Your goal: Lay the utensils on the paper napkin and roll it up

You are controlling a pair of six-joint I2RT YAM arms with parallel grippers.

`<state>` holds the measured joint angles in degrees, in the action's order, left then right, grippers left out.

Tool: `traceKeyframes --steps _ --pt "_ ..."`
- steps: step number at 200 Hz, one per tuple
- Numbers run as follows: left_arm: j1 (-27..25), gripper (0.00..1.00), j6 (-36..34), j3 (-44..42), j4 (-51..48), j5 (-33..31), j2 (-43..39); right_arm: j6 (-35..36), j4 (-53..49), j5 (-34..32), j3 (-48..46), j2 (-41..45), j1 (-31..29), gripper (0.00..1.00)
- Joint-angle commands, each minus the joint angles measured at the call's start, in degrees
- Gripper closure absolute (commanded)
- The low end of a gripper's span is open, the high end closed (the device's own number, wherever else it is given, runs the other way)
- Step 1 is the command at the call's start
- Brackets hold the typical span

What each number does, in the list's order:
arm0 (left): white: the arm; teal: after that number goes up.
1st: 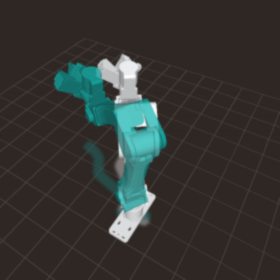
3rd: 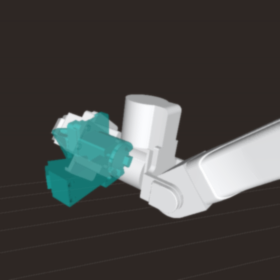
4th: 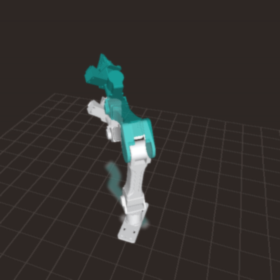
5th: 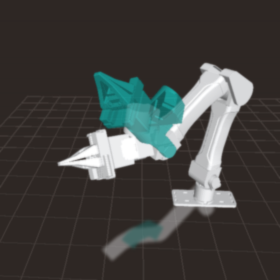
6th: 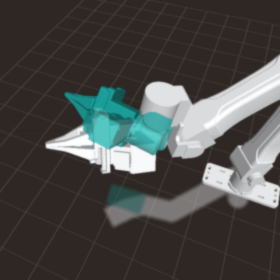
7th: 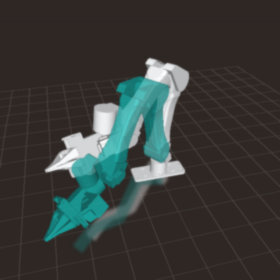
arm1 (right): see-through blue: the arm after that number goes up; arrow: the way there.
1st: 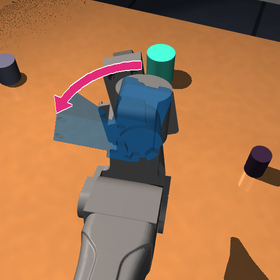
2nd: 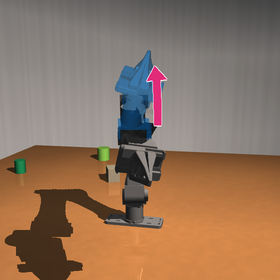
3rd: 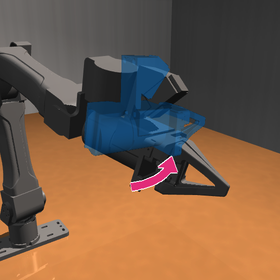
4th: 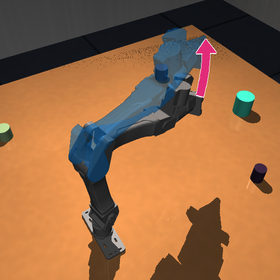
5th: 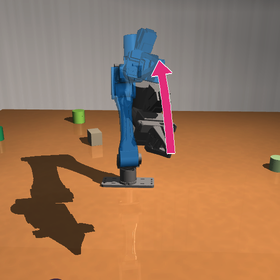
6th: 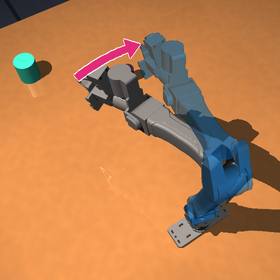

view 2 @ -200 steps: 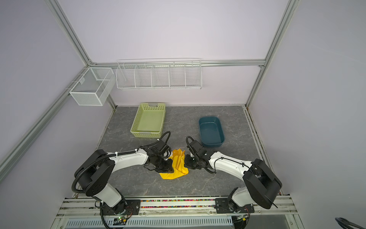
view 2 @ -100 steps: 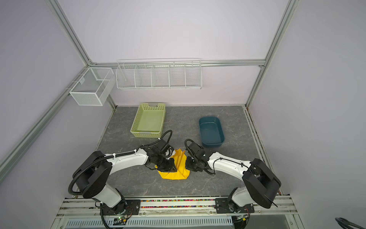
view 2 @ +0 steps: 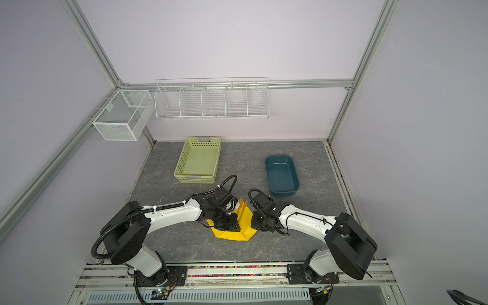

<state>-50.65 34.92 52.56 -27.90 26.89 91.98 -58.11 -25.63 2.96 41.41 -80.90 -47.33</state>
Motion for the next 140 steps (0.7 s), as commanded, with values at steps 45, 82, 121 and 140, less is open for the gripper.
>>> traceKeyframes --steps 45,82,121,140 --pt "8.2 0.68 -4.5 3.3 -7.3 -5.6 -2.1 -1.3 0.6 0.3 -1.0 0.6 0.6 0.91" --pt "8.4 0.63 -4.0 2.0 -5.9 -3.1 2.3 -1.2 0.8 0.5 -0.9 0.4 0.7 0.91" --pt "8.4 0.63 -2.7 0.2 -2.8 -0.1 4.3 -1.2 0.9 0.6 -0.7 0.2 0.8 0.91" --pt "8.4 0.63 -2.5 -0.2 -2.9 -0.5 5.2 -1.1 1.0 0.7 -0.6 0.1 0.9 0.91"
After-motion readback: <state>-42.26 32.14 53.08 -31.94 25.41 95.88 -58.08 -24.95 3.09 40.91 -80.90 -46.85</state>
